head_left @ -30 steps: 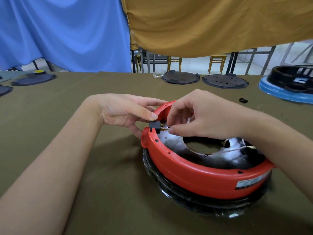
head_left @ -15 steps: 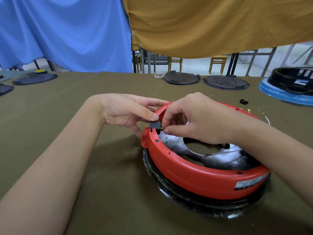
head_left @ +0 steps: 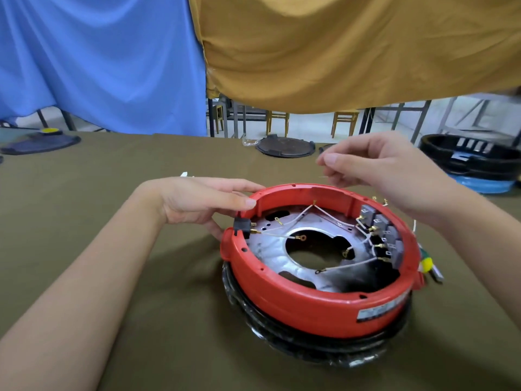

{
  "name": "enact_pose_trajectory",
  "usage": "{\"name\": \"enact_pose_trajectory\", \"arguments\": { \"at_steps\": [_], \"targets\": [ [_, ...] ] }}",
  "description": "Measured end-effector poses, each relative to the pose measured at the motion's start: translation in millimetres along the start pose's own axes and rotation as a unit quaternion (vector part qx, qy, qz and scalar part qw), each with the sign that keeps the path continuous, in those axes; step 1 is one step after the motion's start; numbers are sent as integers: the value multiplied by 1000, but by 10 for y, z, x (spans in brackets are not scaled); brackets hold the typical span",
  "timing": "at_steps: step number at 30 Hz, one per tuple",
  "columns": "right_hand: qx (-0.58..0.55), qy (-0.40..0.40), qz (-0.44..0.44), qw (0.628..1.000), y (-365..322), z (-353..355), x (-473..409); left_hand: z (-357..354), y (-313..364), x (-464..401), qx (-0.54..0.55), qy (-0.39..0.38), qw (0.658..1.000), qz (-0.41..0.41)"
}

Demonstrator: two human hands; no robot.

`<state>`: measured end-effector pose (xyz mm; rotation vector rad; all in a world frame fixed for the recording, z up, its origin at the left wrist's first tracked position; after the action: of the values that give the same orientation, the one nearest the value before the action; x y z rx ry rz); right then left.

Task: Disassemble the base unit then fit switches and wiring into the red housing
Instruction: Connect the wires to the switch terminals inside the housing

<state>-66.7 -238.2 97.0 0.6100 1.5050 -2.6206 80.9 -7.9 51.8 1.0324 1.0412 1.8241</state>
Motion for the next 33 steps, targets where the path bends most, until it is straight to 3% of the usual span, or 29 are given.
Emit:
{"name": "enact_pose_trajectory", "arguments": {
  "at_steps": [5, 14, 19, 25, 33],
  "targets": [
    [4, 151, -37, 988, 393, 248, 119, -41, -2, -136, -25, 100, 995, -5],
    [-36, 213, -153, 964, 915, 516, 132, 9, 16, -64, -48, 160, 986, 9],
    [88, 284, -212, 931, 1167, 782, 158, 39, -53, -177, -28, 223, 974, 3],
    [328, 176, -341, 863, 1408, 803, 219, -66, -34, -275, 4, 221, 975, -32],
    [445, 100, -337, 824, 1436, 767, 150, -123, -50, -337, 38, 221, 974, -41]
  ]
}}
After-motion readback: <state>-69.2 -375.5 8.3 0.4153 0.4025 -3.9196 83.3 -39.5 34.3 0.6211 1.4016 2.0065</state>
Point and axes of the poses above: each hand's wrist, its own x-axis away from the middle knuckle, its own z-axis out of the back of the hand, y = z × x, the point moved 2 cm from there along -x, towards the middle knuckle
